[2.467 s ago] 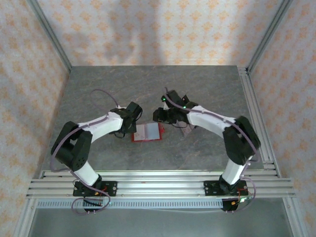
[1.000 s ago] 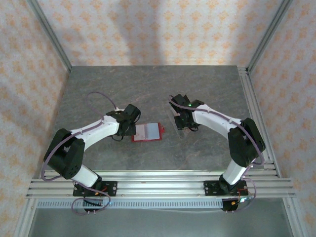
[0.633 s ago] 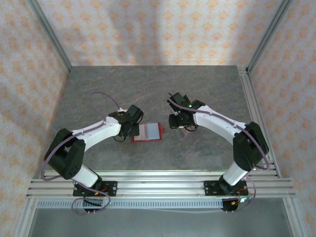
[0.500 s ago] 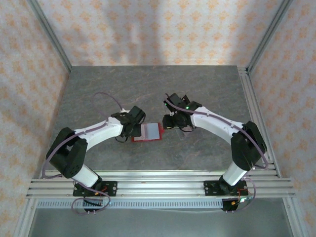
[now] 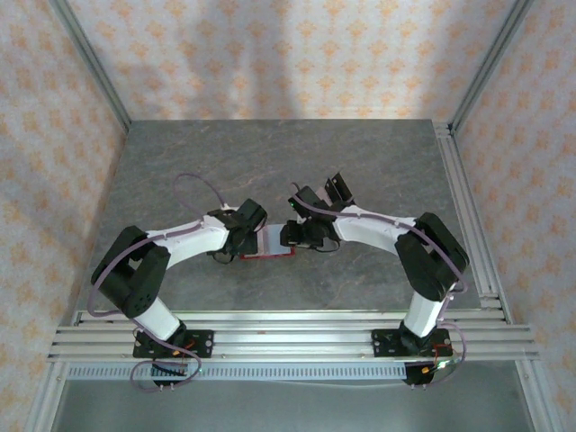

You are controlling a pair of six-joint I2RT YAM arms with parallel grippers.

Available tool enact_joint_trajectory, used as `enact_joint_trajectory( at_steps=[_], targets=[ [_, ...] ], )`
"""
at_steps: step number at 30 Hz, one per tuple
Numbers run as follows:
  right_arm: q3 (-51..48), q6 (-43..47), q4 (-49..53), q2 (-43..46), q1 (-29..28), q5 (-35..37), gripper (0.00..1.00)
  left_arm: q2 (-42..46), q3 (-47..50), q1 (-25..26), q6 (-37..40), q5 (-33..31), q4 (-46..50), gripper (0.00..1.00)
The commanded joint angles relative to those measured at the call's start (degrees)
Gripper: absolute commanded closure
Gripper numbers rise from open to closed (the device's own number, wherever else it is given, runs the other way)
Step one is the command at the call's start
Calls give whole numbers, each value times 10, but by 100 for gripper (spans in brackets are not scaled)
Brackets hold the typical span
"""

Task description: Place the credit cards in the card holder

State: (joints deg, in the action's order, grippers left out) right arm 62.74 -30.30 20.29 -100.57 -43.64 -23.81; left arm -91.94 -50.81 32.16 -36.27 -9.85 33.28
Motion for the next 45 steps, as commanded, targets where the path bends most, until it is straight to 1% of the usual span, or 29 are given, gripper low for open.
enact_joint_trajectory(
  at_steps=[1,10,28,36,45],
  targets=[
    [-23,-35,-39,11,-5,-7,60,-10,13,1,-12,-23,0,10],
    [-55,-73,-83,16,-16,-19,66,-16,7,1,-6,-22,1,10],
    [-40,-83,-103,-11,-19,-28,76,-16,14,1,-5,-22,-4,10],
    [-51,-88,-110,-14,-20,-33,76,-16,15,1,-5,-21,-6,10],
    [-85,-101,-116,25,-21,-30,74,-17,15,1,-3,-21,-7,10]
  ],
)
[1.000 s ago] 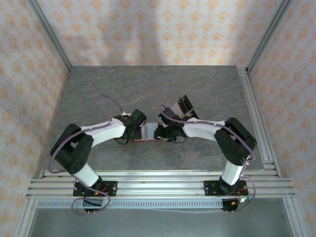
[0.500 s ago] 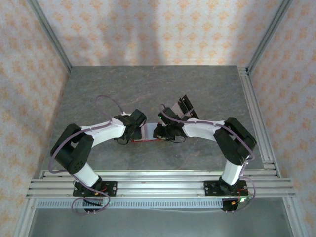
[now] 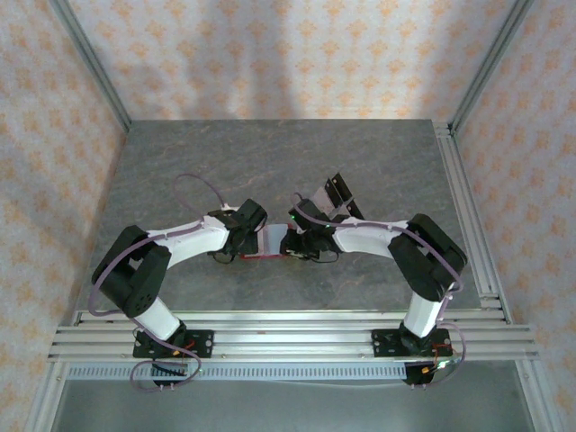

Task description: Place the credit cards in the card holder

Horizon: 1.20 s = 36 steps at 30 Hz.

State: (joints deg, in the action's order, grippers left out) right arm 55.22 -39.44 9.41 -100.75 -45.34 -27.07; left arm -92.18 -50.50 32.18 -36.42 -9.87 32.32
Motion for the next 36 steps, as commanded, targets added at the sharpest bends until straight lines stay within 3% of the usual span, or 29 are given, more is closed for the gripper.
enact_joint_trajectory(
  at_steps=[1,25,28,34,36],
  targets=[
    [-11,-10,-8,28,-4,2,74,-15,12,1,-2,-21,2,10],
    [27,-9,-17,-22,-3,-7,76,-24,13,1,-1,-17,-4,10],
    [28,-9,-18,-23,-4,-7,81,-23,13,1,-1,-17,-4,10],
    [27,-8,-14,-20,-4,-9,99,-19,11,1,-1,-15,-2,10],
    [27,-7,-13,-15,-4,-9,100,-16,5,1,-1,-18,4,10]
  ],
)
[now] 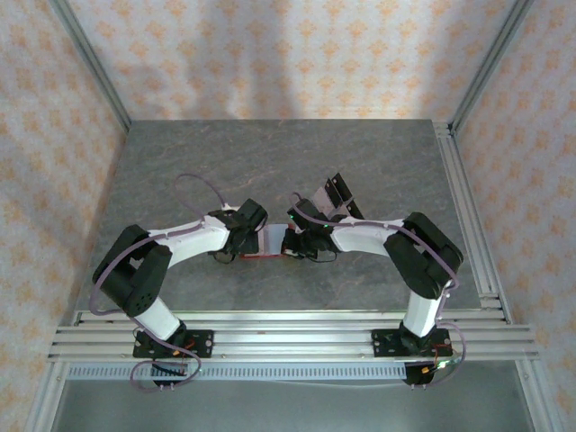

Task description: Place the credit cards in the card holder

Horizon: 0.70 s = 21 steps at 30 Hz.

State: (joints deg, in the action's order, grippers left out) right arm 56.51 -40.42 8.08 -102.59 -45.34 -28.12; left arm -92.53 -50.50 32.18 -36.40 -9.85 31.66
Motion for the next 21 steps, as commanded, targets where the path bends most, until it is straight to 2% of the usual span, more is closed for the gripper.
enact_joint_trajectory(
  at_steps=[1,7,21],
  targets=[
    [14,3,2,6,-4,2,100,-10,2,1,-1,-21,17,10],
    [30,8,15,18,-6,-3,100,15,-25,-11,-13,-39,58,10],
    [107,29,54,-13,-23,-4,100,79,-18,-67,-20,-7,71,9]
  ],
)
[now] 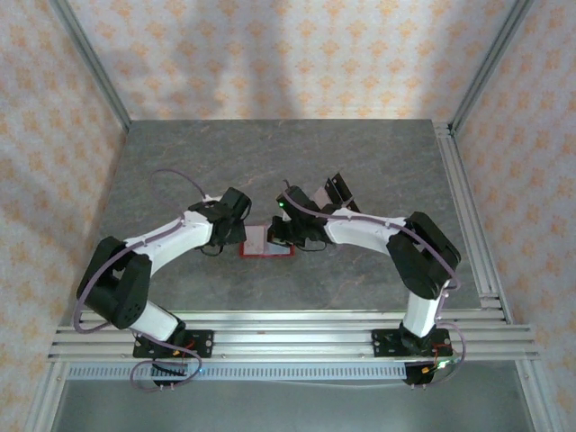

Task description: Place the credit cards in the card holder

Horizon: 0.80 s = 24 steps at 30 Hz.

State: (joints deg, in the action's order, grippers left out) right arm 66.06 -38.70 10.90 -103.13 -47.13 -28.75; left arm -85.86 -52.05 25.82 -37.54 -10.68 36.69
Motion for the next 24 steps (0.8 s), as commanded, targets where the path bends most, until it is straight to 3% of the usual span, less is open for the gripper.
enact_joint_trajectory(
  at_steps=[1,7,15,24],
  targets=[
    [8,11,30,-4,-5,9,100,13,-2,-4,-8,1,20,9],
    [-43,-8,37,35,-5,39,67,8,3,-4,4,8,11,9],
    [-91,-35,20,53,-5,56,65,1,5,-3,15,11,8,9],
    [-70,-32,10,26,-5,52,65,-8,11,-3,16,14,1,9]
  ],
)
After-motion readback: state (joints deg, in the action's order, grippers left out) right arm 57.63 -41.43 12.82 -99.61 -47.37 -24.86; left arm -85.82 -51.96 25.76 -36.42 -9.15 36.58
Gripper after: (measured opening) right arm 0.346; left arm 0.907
